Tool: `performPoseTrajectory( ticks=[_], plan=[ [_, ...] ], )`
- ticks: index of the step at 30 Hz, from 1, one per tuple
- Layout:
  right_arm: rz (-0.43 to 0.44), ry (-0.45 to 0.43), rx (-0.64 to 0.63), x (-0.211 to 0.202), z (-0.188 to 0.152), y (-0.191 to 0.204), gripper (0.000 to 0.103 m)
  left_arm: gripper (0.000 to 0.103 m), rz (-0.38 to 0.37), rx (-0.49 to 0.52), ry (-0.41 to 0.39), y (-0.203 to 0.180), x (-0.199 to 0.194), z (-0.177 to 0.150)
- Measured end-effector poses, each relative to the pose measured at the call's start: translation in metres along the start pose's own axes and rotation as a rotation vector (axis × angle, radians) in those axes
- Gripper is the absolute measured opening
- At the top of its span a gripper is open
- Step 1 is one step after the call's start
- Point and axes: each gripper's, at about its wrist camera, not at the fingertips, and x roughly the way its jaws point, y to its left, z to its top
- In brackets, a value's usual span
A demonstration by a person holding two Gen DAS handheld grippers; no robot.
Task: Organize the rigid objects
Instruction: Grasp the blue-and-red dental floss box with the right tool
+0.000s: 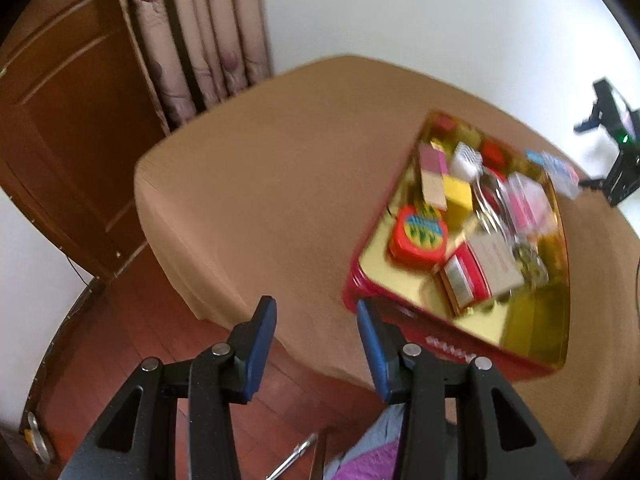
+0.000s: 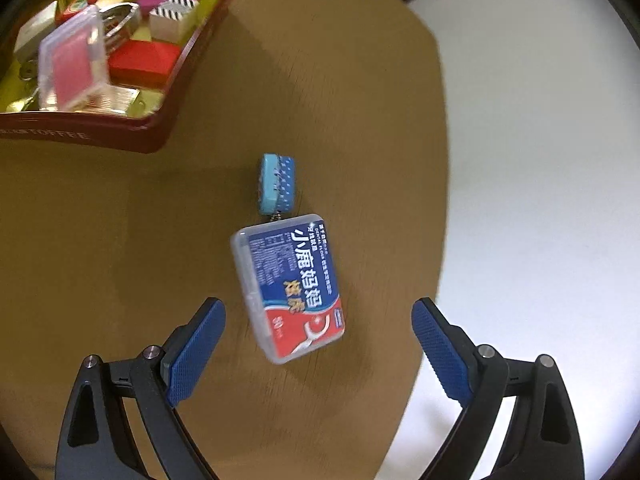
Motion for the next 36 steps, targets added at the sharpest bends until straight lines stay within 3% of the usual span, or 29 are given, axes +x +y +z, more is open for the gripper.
performPoseTrajectory(
  ticks=[3, 6, 8, 13, 14, 16, 21, 28, 33, 36],
  plan=[
    [0.042, 0.000, -0.018, 0.014, 0.007, -0.011, 0.093, 0.043, -0.031, -0.063, -0.019, 0.013, 0.000, 0.004],
    [0.143, -0.006, 0.000, 0.026, 0.015, -0.020, 0.096, 0.043, -0.040, -0.096, 0.002, 0.019, 0.005, 0.008],
    [0.129, -0.003, -0.022, 0.032, 0.019, -0.020, 0.098, 0.043, -0.035, -0.099, 0.024, 0.021, 0.011, 0.008],
    [0.191, 0.087, 0.011, 0.068, 0.031, -0.031, 0.098, 0.043, -0.028, -0.073, 0.062, 0.015, 0.021, 0.007],
    [0.227, 0.097, 0.074, 0.070, 0.033, -0.039, 0.095, 0.043, -0.025, -0.068, 0.060, 0.013, 0.021, 0.006],
    [0.314, 0.119, 0.228, 0.073, 0.029, -0.054, 0.070, 0.043, -0.019, -0.063, 0.051, 0.012, 0.020, 0.006],
    [0.212, 0.095, 0.431, 0.050, -0.002, -0.039, 0.066, 0.043, -0.025, -0.063, 0.052, 0.012, 0.017, 0.006],
    [0.114, 0.104, 0.700, -0.013, -0.078, 0.027, 0.066, 0.043, -0.007, -0.038, -0.010, 0.012, -0.002, 0.000],
    [0.070, 0.101, 0.912, -0.050, -0.129, 0.070, 0.066, 0.043, -0.038, 0.095, -0.125, -0.012, -0.036, -0.002],
    [0.049, 0.109, 1.003, -0.056, -0.152, 0.082, 0.066, 0.043, -0.143, 0.247, -0.153, -0.045, -0.058, 0.008]
  ],
)
